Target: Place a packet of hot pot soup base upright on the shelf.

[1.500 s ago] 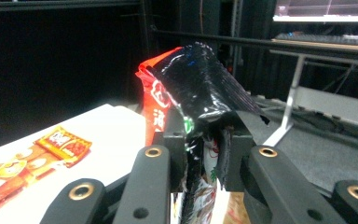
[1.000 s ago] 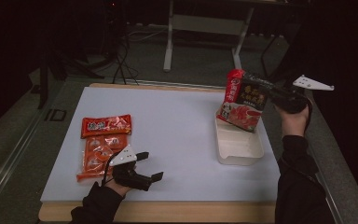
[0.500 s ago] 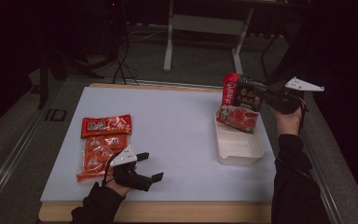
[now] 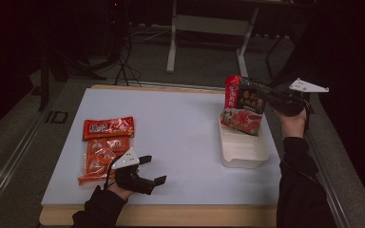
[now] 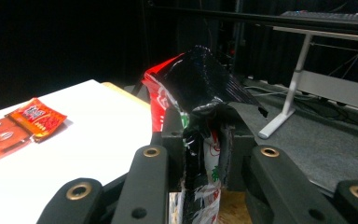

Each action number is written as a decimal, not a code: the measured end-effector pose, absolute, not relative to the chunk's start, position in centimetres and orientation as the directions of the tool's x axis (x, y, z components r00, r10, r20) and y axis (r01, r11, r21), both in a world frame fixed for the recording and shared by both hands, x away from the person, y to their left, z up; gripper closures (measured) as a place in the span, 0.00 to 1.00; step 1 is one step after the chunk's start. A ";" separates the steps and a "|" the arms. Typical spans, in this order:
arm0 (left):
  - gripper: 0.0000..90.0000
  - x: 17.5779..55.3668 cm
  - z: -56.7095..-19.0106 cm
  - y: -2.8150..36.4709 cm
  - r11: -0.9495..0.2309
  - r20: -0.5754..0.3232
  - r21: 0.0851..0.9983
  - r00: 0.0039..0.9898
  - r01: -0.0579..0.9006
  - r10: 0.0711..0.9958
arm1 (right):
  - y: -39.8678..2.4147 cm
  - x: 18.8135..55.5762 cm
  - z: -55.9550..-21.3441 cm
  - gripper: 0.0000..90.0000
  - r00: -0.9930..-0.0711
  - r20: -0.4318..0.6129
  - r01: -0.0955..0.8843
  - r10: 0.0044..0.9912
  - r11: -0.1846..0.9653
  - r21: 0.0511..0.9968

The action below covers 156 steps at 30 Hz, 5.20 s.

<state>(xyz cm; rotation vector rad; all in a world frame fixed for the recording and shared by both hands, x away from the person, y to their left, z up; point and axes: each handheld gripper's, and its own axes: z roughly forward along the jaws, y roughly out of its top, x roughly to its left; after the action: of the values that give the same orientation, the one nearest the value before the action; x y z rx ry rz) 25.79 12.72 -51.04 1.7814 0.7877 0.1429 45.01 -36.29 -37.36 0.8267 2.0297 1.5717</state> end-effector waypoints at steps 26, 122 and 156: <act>0.02 25.9 -51.1 12.7 -0.142 -0.296 0.883 0.766 0.447 0.571 | -36.0 45.0 -38.1 0.83 -0.741 0.032 0.215 0.671 0.192 0.958; 0.13 25.6 -46.4 20.1 -0.200 -0.193 0.876 0.699 0.439 0.688 | -28.5 30.0 -39.7 0.12 -0.832 0.074 0.227 0.550 0.215 0.950; 0.99 28.4 -50.4 29.3 -0.144 -0.095 0.820 0.381 0.554 0.920 | -27.0 27.6 -42.7 0.15 -0.882 0.132 0.269 0.452 0.254 0.929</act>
<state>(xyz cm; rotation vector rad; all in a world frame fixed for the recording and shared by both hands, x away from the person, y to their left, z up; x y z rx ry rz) 28.42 29.26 -50.41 1.8202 1.2839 0.5621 27.59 -27.03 -42.74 0.6840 2.3550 1.6928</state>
